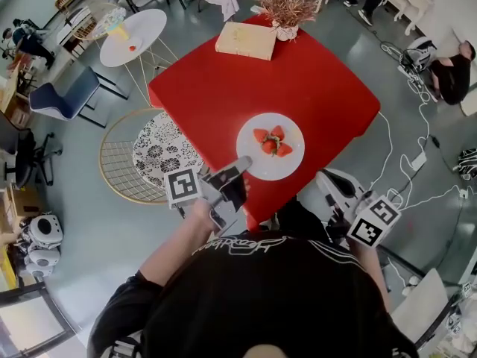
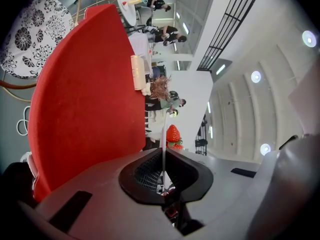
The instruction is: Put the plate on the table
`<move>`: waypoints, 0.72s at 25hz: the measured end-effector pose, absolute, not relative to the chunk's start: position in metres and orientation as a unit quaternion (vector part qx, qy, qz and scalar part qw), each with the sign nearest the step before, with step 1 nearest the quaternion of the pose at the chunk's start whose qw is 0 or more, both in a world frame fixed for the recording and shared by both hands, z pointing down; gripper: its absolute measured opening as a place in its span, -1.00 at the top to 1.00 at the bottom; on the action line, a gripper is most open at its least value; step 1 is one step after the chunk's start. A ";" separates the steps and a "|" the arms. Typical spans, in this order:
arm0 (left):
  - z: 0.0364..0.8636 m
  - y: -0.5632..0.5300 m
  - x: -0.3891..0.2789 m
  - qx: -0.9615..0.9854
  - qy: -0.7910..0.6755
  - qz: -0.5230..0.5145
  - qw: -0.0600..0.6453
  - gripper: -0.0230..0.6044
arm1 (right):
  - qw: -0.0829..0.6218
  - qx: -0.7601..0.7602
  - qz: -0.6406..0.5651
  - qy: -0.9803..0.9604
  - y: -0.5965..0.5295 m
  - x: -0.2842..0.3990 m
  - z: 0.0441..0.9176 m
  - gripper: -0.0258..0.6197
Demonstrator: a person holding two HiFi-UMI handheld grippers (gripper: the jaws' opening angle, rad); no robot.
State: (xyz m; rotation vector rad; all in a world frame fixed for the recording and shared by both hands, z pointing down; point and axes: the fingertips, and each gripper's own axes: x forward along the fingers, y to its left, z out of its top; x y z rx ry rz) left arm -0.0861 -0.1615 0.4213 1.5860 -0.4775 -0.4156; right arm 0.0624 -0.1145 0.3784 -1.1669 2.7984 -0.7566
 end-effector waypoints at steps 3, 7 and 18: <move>0.421 -0.167 -0.083 0.698 -0.215 -0.185 0.658 0.87 | 0.007 -0.370 -0.244 0.896 -0.120 0.067 0.377 0.90; 0.417 -0.176 -0.078 0.698 -0.219 -0.193 0.654 0.87 | 0.005 -0.363 -0.247 0.899 -0.132 0.070 0.379 0.90; 0.428 -0.223 -0.066 0.685 -0.249 -0.211 0.651 0.87 | -0.001 -0.335 -0.266 0.904 -0.188 0.085 0.386 0.90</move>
